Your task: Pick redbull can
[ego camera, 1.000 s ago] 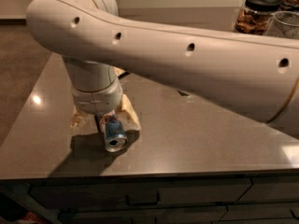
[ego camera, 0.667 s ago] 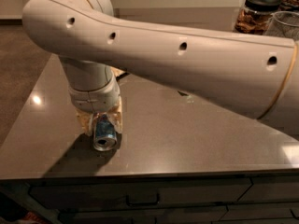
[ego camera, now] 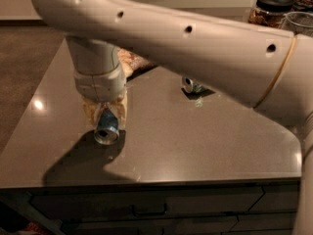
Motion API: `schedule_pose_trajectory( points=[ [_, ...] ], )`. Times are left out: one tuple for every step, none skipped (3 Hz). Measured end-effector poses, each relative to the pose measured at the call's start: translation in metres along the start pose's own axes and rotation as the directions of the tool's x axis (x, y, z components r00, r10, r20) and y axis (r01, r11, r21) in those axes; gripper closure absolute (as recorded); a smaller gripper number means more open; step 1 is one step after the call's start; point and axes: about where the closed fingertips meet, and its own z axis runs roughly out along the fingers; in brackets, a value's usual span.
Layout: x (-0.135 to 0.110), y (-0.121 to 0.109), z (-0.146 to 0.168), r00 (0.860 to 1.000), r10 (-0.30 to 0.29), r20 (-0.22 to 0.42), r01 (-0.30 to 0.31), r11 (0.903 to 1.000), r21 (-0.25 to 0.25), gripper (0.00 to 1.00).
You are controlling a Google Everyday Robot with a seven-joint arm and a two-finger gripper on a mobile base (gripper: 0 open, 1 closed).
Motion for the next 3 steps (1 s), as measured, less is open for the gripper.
schedule_pose_trajectory(
  points=[
    [0.016,-0.003,-0.025,0.999,0.048,0.015,-0.048,0.9974,0.052,1.00],
    [0.037,-0.007,-0.063,0.996,0.090,0.004,-0.089,0.9870,0.134,1.00],
    [0.048,-0.009,-0.083,0.994,0.109,-0.010,-0.106,0.9776,0.182,1.00]
  ],
)
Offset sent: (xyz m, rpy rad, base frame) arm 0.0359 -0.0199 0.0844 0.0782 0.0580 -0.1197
